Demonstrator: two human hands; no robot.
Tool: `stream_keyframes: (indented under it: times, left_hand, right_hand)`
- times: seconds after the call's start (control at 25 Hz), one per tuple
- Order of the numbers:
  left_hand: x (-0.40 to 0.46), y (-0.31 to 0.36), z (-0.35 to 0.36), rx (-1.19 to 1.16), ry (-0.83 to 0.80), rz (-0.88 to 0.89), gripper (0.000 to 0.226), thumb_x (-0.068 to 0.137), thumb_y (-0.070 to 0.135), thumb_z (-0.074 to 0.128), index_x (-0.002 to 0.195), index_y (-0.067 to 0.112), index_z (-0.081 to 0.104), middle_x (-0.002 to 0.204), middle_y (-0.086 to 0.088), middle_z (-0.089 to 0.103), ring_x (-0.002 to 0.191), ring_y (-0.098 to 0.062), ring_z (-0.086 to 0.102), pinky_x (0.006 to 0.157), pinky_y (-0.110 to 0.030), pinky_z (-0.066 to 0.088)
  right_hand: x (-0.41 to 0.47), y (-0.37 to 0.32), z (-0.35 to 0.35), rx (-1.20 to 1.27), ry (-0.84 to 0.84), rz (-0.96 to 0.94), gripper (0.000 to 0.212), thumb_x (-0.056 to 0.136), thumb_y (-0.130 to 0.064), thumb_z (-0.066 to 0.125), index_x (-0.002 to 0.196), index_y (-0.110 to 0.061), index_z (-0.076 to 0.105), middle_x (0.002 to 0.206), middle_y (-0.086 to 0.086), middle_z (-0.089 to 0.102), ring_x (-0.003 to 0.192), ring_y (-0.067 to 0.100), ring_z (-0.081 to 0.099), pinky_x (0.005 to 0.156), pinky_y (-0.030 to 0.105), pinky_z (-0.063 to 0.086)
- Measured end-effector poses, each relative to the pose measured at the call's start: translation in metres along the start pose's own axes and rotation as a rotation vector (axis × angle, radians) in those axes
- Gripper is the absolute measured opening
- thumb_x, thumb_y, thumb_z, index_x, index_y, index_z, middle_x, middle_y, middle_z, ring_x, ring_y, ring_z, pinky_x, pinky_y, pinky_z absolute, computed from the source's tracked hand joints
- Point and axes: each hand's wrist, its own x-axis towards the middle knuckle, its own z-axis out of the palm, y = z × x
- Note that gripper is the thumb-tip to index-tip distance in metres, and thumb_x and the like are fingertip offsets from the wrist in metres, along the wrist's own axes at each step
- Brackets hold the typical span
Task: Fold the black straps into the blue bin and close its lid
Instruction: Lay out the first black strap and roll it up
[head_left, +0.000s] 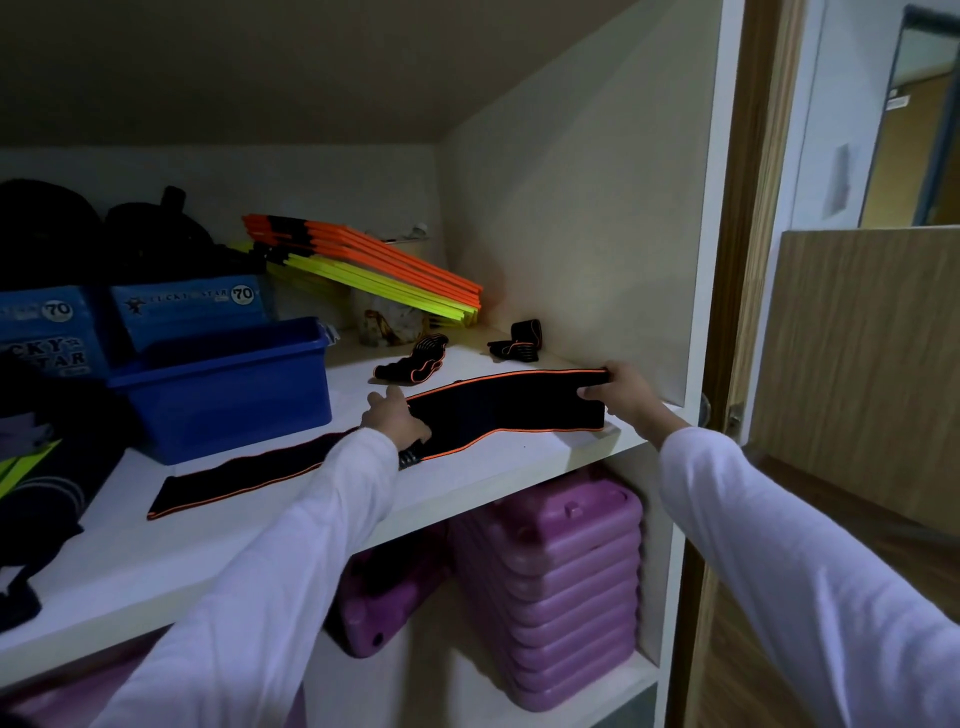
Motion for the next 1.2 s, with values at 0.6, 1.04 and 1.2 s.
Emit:
stream_keyframes:
  times: [0.6,1.04,1.2]
  left_hand:
    - [0.006,-0.019,-0.025,-0.283,0.322,0.06,0.039,0.09,-0.008,0.038,0.115,0.002,0.066,0.128,-0.018,0.06,0.118,-0.036,0.055,0.101,-0.039,0.046]
    - [0.025,0.056,0.019,-0.425,0.32,0.229,0.029,0.086,-0.004,0.049,0.102,0.002,0.072,0.114,-0.018,0.068,0.111,-0.036,0.059,0.095,-0.035,0.048]
    - [0.029,0.092,0.042,-0.801,0.11,0.204,0.023,0.085,-0.006,0.054,0.101,-0.001,0.071,0.12,-0.027,0.061,0.1,-0.032,0.063,0.088,-0.034,0.051]
  right_hand:
    - [0.001,0.011,-0.005,0.079,0.159,0.061,0.032,0.093,-0.002,0.048,0.124,0.002,0.048,0.122,0.025,0.057,0.107,0.031,0.054,0.088,0.034,0.042]
    - [-0.034,0.021,-0.091,0.049,0.373,-0.024,0.029,0.096,-0.015,0.046,0.124,-0.007,0.046,0.116,0.015,0.059,0.112,0.039,0.057,0.076,0.029,0.052]
    - [-0.048,0.016,-0.117,0.193,0.374,-0.088,0.029,0.096,-0.017,0.049,0.124,-0.008,0.05,0.116,0.009,0.058,0.113,0.028,0.058,0.099,0.042,0.049]
